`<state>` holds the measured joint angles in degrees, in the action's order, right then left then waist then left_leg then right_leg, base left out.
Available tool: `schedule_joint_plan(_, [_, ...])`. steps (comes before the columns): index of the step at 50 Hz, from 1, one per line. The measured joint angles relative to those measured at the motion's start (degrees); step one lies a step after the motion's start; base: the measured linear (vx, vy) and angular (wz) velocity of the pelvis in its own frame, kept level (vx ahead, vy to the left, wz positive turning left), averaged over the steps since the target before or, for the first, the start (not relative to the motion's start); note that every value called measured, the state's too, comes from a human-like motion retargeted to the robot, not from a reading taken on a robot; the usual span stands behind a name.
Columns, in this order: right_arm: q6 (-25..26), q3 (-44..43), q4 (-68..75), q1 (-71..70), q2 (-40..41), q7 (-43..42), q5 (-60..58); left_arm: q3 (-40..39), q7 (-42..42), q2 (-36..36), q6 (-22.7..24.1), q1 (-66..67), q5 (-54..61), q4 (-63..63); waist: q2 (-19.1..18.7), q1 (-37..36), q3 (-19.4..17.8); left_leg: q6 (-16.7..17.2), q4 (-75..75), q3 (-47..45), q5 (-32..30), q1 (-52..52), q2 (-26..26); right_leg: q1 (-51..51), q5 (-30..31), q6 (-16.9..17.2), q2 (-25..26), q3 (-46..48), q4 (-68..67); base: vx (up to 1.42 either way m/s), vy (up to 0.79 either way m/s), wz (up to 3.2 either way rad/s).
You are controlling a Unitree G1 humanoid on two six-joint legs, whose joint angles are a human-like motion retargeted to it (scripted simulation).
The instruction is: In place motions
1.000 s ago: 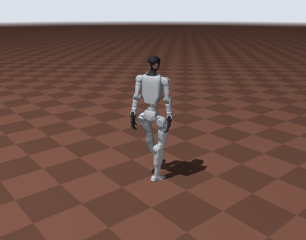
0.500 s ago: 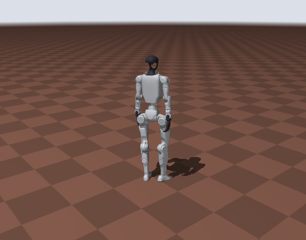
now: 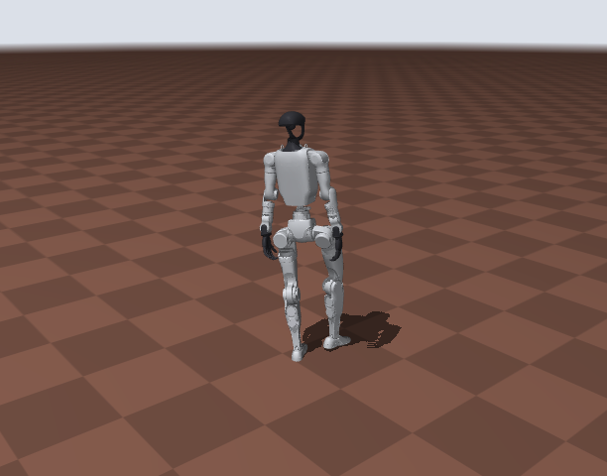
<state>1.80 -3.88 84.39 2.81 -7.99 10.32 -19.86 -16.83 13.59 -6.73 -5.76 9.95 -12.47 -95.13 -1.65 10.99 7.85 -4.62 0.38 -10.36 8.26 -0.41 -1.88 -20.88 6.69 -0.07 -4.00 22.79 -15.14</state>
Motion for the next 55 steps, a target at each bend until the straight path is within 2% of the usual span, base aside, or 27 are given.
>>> schedule_joint_plan(3, [0.4, -2.1, 2.0, 1.5, -0.6, -0.2, 2.5, 1.8, -0.4, -0.5, -0.9, -1.3, -0.8, -0.8, 0.0, 1.2, -2.4, -0.7, -0.4, 0.8, -0.3, 2.0, 0.1, -4.2, -2.0, -3.0, -0.6, 2.9, 6.1, 0.02, -0.01, 0.33])
schedule_joint_plan(7, [1.5, -4.5, 6.2, 2.2, -1.0, -1.1, 5.5, 4.3, -0.3, -0.7, -0.4, -3.2, -1.7, 1.3, -1.2, 3.1, -5.5, -1.1, -1.4, 2.2, -1.2, 3.7, 1.2, -11.9, -3.4, -5.8, -0.6, 2.1, 10.0, -0.1, 0.03, 0.31])
schedule_joint_plan(11, [2.4, -6.3, 9.6, 2.6, -1.0, -1.4, 8.2, 6.0, 0.5, -0.6, 0.0, -5.7, -1.7, 3.9, -3.6, 5.8, -7.0, -1.1, -1.4, 4.5, -1.9, 2.7, 3.3, -18.9, -3.1, -8.2, -1.7, 1.3, 9.5, -0.12, 0.07, 0.43])
schedule_joint_plan(15, [2.7, -6.8, 10.8, 3.7, -0.2, -1.4, 9.3, 6.9, 1.1, -0.3, 0.3, -7.8, -0.6, 6.4, -4.8, 7.1, -7.5, -0.9, -1.0, 6.0, -2.4, 1.7, 4.4, -21.7, -2.5, -9.0, -2.7, -0.6, 8.6, -0.02, 0.06, 0.28])
schedule_joint_plan(20, [2.7, -6.0, 10.7, 4.4, 0.6, -1.2, 7.8, 6.9, 1.4, 0.4, 1.5, -8.4, 1.0, 9.1, -3.9, 5.9, -6.7, -0.6, -0.9, 4.9, -2.2, 2.3, 3.8, -17.4, -2.6, -8.4, -3.3, 1.1, 9.1, 0.06, 0.05, -0.16])
schedule_joint_plan(24, [2.2, -4.7, 9.1, 4.6, 0.9, -1.6, 7.0, 6.6, 1.0, 1.1, 2.1, -7.1, 1.5, 9.6, -3.0, 4.8, -5.8, -0.1, -0.9, 3.4, -1.7, 3.5, 3.1, -8.5, -2.3, -6.8, -3.3, 4.8, 8.8, 0.06, 0.07, -0.26])
schedule_joint_plan(27, [2.5, -4.0, 7.4, 2.7, 0.7, -1.6, 6.4, 5.2, 0.9, 0.8, 1.8, -7.0, 1.1, 8.0, -1.6, 2.3, -3.6, 0.2, -1.4, 0.3, -1.5, 2.8, 1.8, -3.7, -1.4, -5.2, -3.3, 4.1, 5.9, -0.01, 0.08, -0.78])
schedule_joint_plan(32, [1.5, -2.7, 3.3, 1.2, 0.9, -2.4, 6.2, 4.1, 0.0, 0.6, 1.2, -5.2, 0.1, 5.1, -1.0, 0.2, -0.4, 0.9, -1.4, -2.3, -1.2, 1.0, 1.2, 7.9, 0.3, -0.4, -1.8, 0.8, 3.5, -0.11, 0.09, -0.55])
schedule_joint_plan(35, [1.2, -1.9, 1.4, -0.1, 0.9, -2.2, 6.4, 3.5, -0.2, 0.2, 0.8, -4.3, -0.6, 3.7, -0.5, -1.2, 1.3, 1.4, -1.4, -3.6, -1.4, -0.5, 0.7, 14.8, -2.0, 3.7, -0.4, -0.1, 3.5, -0.15, 0.12, -0.35])
schedule_joint_plan(38, [1.1, -1.1, 0.1, -1.3, 0.8, -1.1, 6.5, 3.1, -0.2, -0.3, 0.5, -3.3, -1.4, 2.9, 1.2, -1.8, 2.3, 1.9, -1.3, -4.1, -1.5, -1.1, -0.8, 19.9, -6.6, 2.5, -0.3, 5.2, 7.6, -0.2, 0.16, -0.09])
schedule_joint_plan(40, [1.1, -0.6, -0.4, -1.9, 0.9, -0.2, 6.5, 2.5, -0.6, -0.6, 0.2, -2.9, -1.7, 2.5, 3.0, -3.5, 2.6, 2.4, -1.4, -5.6, -1.6, -0.9, -1.8, 20.5, -5.4, 1.0, -0.6, 4.2, 12.2, -0.26, 0.16, -0.46])
schedule_joint_plan(42, [1.2, -0.5, -0.7, -2.9, 1.1, 0.5, 6.2, 1.8, -1.3, -0.6, 0.0, -3.2, -1.3, 2.2, 4.0, -6.0, 3.2, 3.1, -1.5, -7.6, -2.0, -1.9, -1.7, 19.4, -4.2, 1.8, -1.0, 2.1, 13.6, -0.39, 0.15, -0.58])
schedule_joint_plan(45, [1.2, 0.1, -1.8, -4.4, 1.1, 1.0, 5.4, 0.6, -2.2, 0.5, 0.5, -3.2, 0.9, 2.8, 4.1, -6.6, 3.0, 4.0, -1.3, -8.3, -3.0, -4.0, -0.7, 16.7, -4.6, 1.2, -1.1, 1.4, 12.7, -0.46, 0.11, -0.18])
schedule_joint_plan(50, [0.7, 1.1, -5.5, -5.0, 1.0, 1.8, 4.3, 1.5, -2.8, 2.3, 0.8, -4.8, 5.2, 3.6, 2.1, -2.7, -0.1, 4.5, -1.5, -6.1, -5.1, -4.8, 0.7, 16.9, -5.1, 0.4, 0.5, 3.9, 12.9, -0.43, 0.13, 0.33])
schedule_joint_plan(55, [0.5, -0.3, -2.9, -2.1, 0.8, 1.2, 4.3, 4.3, -5.1, 2.8, -0.8, -5.0, 0.6, 6.2, 1.8, -1.6, 1.1, 5.5, -1.2, -4.6, -6.0, -6.0, 1.3, 16.9, -5.2, -0.2, 0.9, 5.5, 13.7, -0.11, 0.2, 0.25])
